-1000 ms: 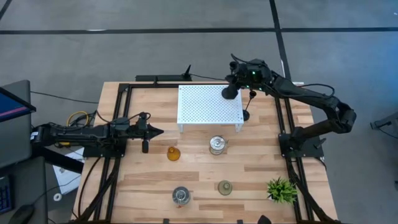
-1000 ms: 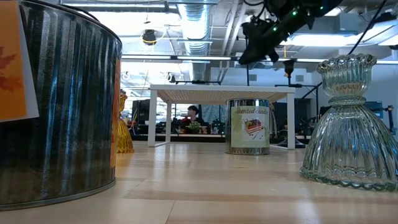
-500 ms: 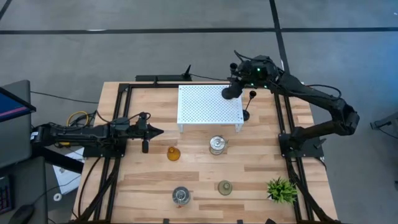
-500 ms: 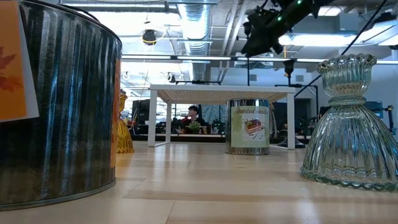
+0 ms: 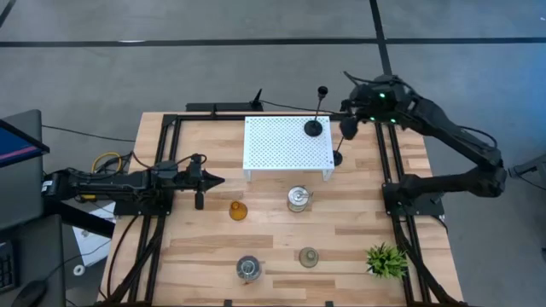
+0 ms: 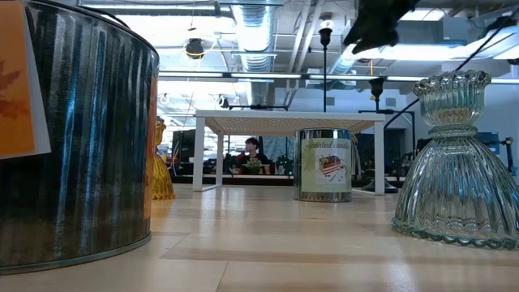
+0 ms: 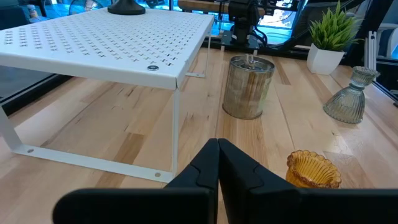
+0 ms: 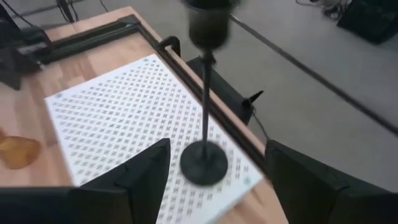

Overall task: Pick & Place candle stick holders
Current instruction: Put the black candle holder on the shelf align with the other black candle holder

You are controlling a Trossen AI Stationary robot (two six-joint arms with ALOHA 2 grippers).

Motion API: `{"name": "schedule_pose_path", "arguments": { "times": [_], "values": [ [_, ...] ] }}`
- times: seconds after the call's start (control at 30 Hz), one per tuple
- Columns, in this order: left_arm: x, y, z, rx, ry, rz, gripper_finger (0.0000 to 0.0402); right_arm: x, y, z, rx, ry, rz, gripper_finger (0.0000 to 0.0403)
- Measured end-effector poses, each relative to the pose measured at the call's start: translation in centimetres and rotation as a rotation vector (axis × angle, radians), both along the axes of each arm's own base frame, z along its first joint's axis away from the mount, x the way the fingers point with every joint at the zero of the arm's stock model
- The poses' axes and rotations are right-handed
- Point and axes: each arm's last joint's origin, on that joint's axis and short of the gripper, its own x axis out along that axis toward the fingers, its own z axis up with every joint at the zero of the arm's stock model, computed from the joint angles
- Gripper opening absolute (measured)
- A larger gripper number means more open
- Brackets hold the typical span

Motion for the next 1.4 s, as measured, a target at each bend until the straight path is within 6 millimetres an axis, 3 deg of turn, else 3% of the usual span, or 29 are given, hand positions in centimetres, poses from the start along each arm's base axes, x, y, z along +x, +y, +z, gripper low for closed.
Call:
{"name": "schedule_pose_path", "arguments": {
  "times": [0.23,0.47,0.73,0.93,1.17,1.4],
  "values": [
    [0.0,0.0,0.0,0.0,0.0,0.0,0.0006,-3.4,3.8,0.3,0.165,-0.016,-0.025,0.0222],
    [0.0,0.0,0.0,0.003,0.0,0.0,0.0006,-4.3,6.8,-2.7,0.318,0.006,-0.02,0.0195],
    [0.0,0.0,0.0,0.003,0.0,0.0,0.0006,-3.6,8.5,-8.6,0.305,0.101,-0.195,0.017],
    [0.0,0.0,0.0,0.003,0.0,0.0,0.0006,-2.1,9.4,-11.9,0.346,0.077,-0.2,0.0161],
    [0.0,0.0,0.0,0.003,0.0,0.0,0.0006,-1.0,9.2,-13.2,0.315,0.126,-0.226,0.016],
    [0.0,0.0,0.0,0.003,0.0,0.0,0.0006,-0.5,8.5,-13.6,0.177,0.149,-0.318,0.0164]
  ]
}}
